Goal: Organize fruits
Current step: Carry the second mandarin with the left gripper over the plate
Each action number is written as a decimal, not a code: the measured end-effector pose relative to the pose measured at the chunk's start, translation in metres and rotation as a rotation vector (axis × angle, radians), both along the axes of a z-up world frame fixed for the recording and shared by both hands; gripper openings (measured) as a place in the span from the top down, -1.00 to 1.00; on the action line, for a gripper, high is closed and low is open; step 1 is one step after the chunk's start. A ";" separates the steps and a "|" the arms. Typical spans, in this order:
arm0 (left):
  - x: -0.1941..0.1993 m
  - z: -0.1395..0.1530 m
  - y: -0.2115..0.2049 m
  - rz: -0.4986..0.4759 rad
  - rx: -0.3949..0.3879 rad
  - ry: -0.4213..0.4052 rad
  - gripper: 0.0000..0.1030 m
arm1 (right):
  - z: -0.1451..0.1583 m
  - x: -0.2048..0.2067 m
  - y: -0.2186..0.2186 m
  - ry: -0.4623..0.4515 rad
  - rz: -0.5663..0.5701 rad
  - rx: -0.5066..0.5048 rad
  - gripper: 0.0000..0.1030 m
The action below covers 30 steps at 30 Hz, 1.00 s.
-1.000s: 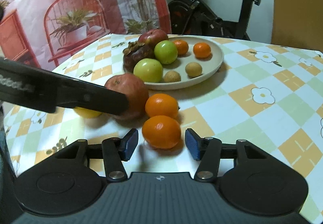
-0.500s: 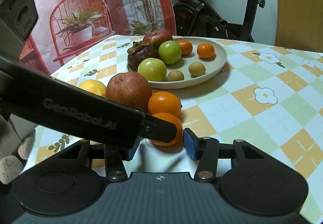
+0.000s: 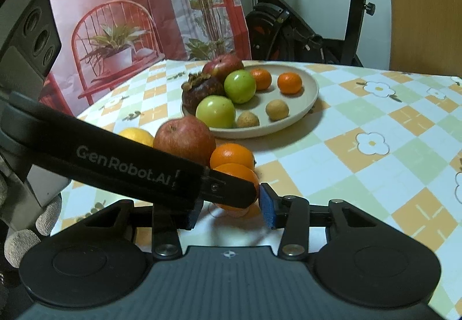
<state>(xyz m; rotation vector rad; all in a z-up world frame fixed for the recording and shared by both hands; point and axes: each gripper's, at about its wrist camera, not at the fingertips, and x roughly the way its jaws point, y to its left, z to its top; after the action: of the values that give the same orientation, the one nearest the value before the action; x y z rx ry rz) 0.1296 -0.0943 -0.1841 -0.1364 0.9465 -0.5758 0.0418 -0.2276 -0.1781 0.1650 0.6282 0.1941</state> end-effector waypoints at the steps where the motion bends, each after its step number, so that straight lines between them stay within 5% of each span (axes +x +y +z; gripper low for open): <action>1: 0.000 0.005 0.000 -0.001 -0.004 -0.008 0.14 | 0.004 -0.001 -0.001 -0.007 -0.002 0.000 0.13; 11: 0.023 0.067 0.011 0.017 -0.055 -0.104 0.14 | 0.060 0.016 -0.001 -0.131 0.025 -0.047 0.13; 17: 0.056 0.081 0.011 0.015 -0.060 -0.102 0.13 | 0.083 0.049 -0.010 -0.166 0.049 -0.048 0.13; 30: 0.143 0.024 -0.014 -0.006 0.025 0.054 0.13 | 0.042 0.130 -0.043 -0.009 0.063 -0.019 0.13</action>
<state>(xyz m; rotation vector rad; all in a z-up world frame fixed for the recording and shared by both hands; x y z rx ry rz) 0.2729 -0.1087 -0.1604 -0.1269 1.0066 -0.5677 0.1716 -0.2703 -0.1360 0.1259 0.6266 0.2490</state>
